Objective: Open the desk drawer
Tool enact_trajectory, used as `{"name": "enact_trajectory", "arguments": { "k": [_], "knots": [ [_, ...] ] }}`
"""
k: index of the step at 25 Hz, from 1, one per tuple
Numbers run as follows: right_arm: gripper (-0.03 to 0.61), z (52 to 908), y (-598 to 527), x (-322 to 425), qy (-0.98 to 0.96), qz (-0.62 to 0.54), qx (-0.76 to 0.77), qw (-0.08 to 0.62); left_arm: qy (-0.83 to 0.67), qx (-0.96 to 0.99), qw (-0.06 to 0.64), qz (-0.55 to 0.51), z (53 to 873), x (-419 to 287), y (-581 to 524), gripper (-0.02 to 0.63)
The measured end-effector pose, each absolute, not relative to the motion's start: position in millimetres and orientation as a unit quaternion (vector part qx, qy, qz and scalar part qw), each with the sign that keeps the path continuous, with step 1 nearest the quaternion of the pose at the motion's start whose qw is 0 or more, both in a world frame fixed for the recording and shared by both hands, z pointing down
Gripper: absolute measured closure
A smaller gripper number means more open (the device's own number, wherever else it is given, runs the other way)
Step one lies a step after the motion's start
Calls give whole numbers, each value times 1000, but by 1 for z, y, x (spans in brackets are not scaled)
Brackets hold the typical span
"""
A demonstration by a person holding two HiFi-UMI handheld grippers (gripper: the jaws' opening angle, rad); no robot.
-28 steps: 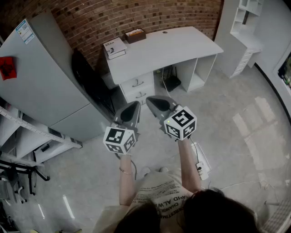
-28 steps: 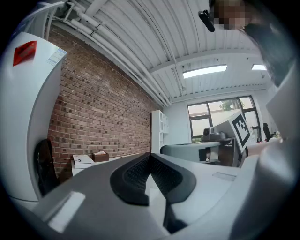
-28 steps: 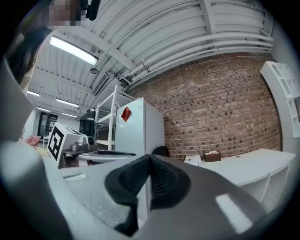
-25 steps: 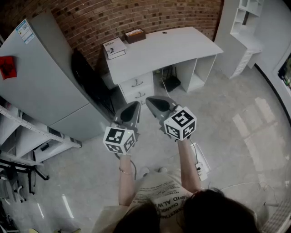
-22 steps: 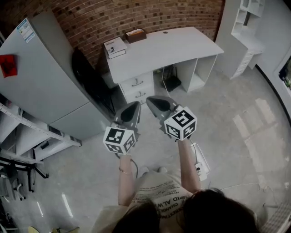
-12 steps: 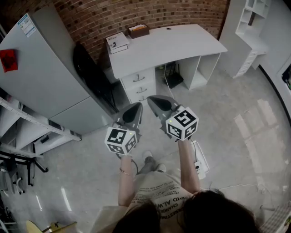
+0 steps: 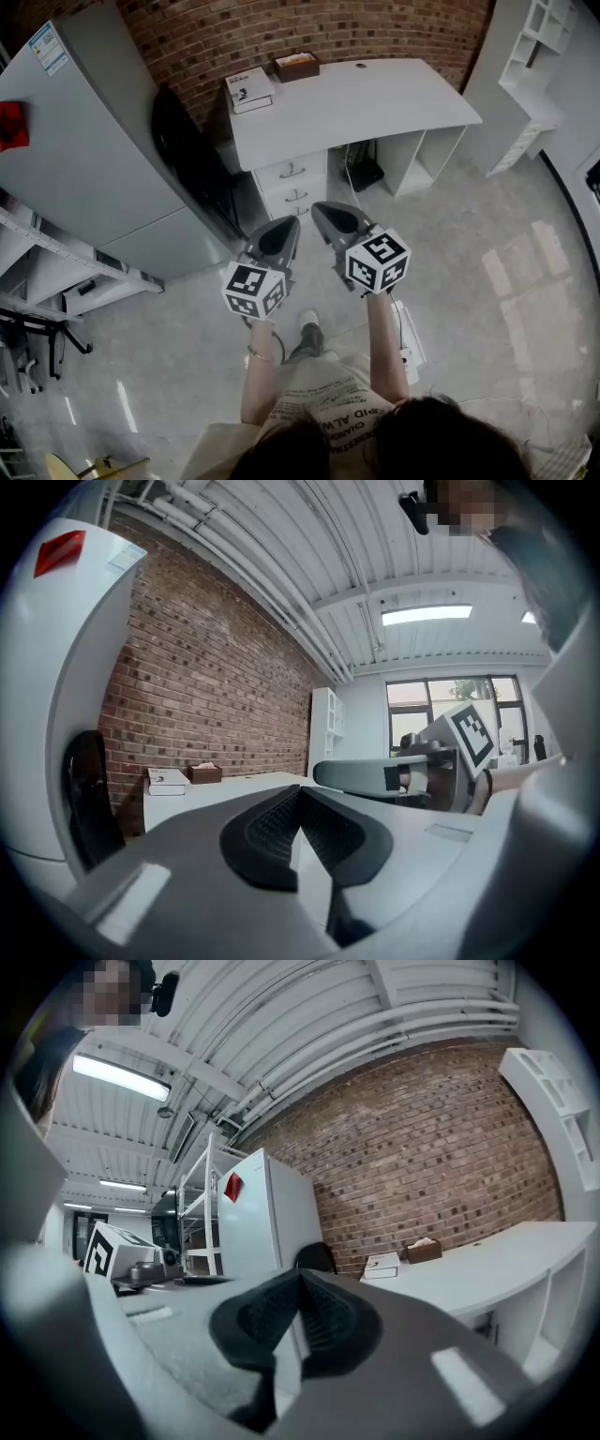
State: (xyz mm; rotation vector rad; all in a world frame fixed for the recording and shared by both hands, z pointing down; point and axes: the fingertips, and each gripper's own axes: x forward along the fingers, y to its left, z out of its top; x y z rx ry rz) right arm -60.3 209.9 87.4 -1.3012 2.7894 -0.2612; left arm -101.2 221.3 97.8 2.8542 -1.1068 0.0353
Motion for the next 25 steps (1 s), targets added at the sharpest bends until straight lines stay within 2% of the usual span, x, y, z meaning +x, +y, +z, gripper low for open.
{"name": "enact_trajectory", "arguments": {
  "k": [12,25],
  "knots": [
    [577,129,105,-53,891,-127,-436,24,-354,932,73,33,138,-102,114,615],
    [577,152,51,-57,882,-156,-444,31,-358,929,90,43,159,-115,66,615]
  ]
}}
